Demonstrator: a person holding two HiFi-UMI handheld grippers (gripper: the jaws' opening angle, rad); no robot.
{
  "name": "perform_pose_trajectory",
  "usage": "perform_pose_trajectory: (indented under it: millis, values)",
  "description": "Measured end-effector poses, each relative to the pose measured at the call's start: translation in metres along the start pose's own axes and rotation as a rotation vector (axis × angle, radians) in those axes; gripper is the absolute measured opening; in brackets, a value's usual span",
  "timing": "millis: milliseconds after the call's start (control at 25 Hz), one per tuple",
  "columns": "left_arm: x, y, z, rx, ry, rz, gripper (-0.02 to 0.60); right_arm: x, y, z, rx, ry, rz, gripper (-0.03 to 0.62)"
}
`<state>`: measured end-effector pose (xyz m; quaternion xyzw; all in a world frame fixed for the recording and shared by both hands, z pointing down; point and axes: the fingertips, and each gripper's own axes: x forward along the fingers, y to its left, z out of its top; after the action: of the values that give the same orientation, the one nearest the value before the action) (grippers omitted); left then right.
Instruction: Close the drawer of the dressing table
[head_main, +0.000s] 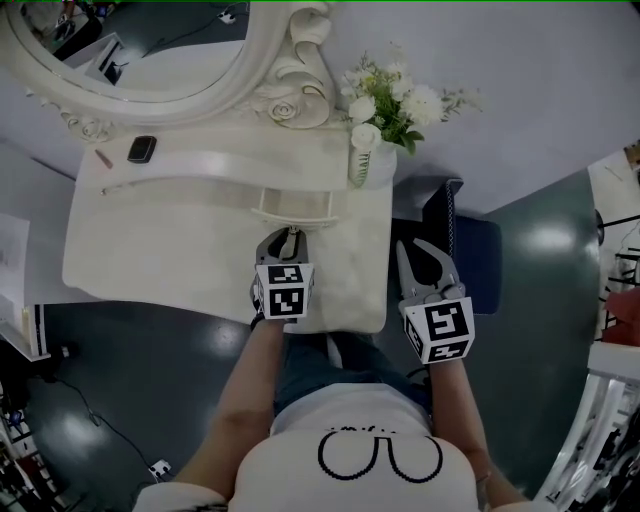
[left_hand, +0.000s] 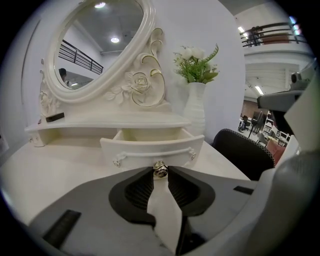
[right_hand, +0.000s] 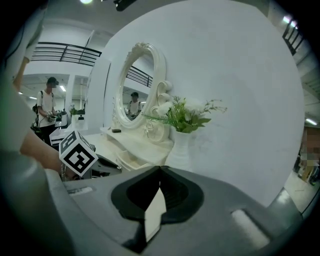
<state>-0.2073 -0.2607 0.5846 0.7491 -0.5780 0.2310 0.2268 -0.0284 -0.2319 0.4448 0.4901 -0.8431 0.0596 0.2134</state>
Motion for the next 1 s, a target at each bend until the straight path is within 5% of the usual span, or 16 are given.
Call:
perform_pose_trajectory:
  millis: [1000]
  values:
    - [0.043,0.006,0.029,-0.038,0.040,-0.011,0.089,0.006,-0.019,0.003,0.012,0.015,-0.060,0.003]
